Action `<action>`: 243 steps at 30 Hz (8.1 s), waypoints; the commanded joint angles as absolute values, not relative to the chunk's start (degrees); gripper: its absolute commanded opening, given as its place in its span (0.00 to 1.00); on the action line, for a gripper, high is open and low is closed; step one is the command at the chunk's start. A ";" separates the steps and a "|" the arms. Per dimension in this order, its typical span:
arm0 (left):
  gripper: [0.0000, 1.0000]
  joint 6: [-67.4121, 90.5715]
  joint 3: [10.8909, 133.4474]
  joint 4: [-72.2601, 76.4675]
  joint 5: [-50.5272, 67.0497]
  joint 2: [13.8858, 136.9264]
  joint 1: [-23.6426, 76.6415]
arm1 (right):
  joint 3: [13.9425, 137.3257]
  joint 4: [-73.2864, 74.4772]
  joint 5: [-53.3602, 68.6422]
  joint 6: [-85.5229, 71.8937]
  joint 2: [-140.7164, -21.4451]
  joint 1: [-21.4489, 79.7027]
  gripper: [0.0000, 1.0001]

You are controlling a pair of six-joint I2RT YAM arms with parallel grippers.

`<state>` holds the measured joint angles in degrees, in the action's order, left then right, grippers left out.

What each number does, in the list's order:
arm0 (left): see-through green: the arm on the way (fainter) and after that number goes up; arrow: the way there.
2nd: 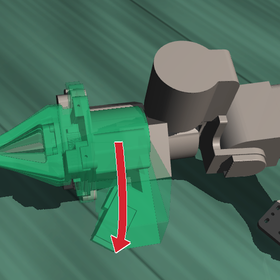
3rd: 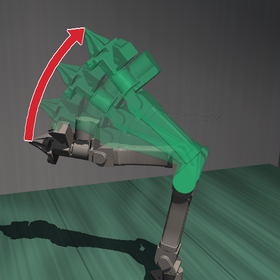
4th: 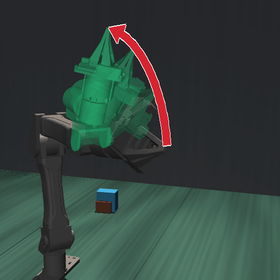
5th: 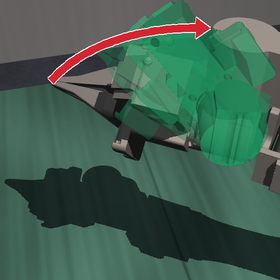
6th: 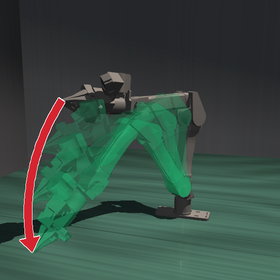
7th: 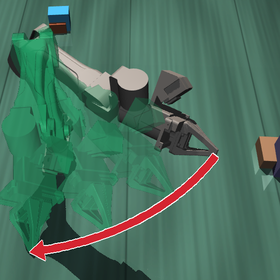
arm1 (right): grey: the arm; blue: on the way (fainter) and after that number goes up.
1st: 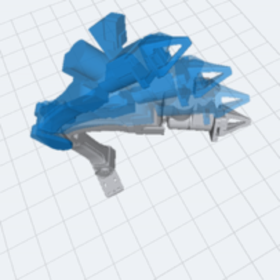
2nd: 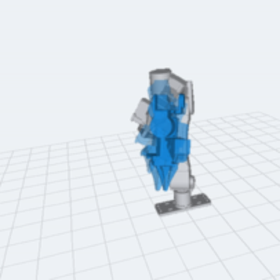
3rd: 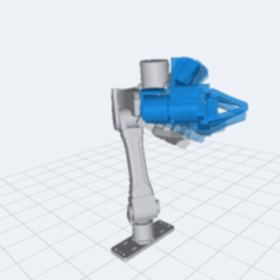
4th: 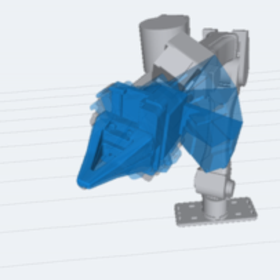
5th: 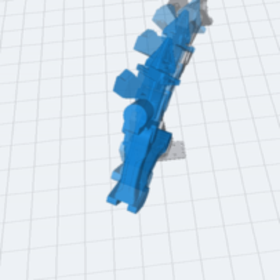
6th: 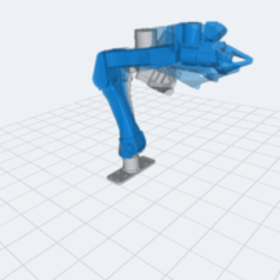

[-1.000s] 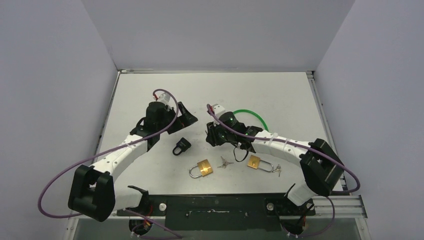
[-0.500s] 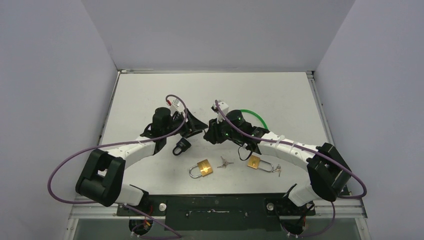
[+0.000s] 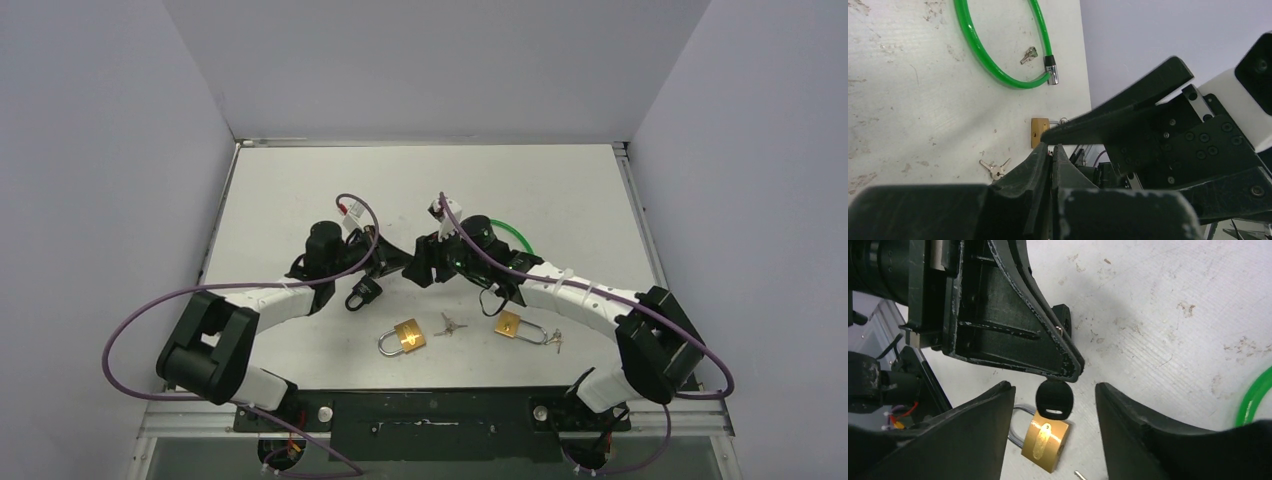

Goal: Unlock with the key

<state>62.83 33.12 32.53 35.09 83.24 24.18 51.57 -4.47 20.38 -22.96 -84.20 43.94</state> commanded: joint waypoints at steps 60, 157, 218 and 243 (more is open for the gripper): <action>0.76 54.62 43.17 9.75 16.20 67.79 26.61 | 38.89 -32.04 30.65 -51.82 -72.54 35.18 0.00; 0.64 34.75 71.70 -24.73 -13.27 106.94 28.72 | 36.66 -7.92 18.28 -41.37 -70.06 34.81 0.00; 0.09 45.78 66.89 -29.44 -2.19 95.67 29.12 | 31.94 -17.41 32.83 -34.38 -64.31 36.58 0.00; 0.04 68.62 56.39 -16.14 13.30 76.50 26.03 | 43.38 -12.24 14.37 -39.00 -75.14 46.86 0.00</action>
<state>64.34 56.73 -21.17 14.26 81.60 26.52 39.53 -9.37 16.71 -37.17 -73.28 46.57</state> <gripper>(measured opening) 0.547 0.088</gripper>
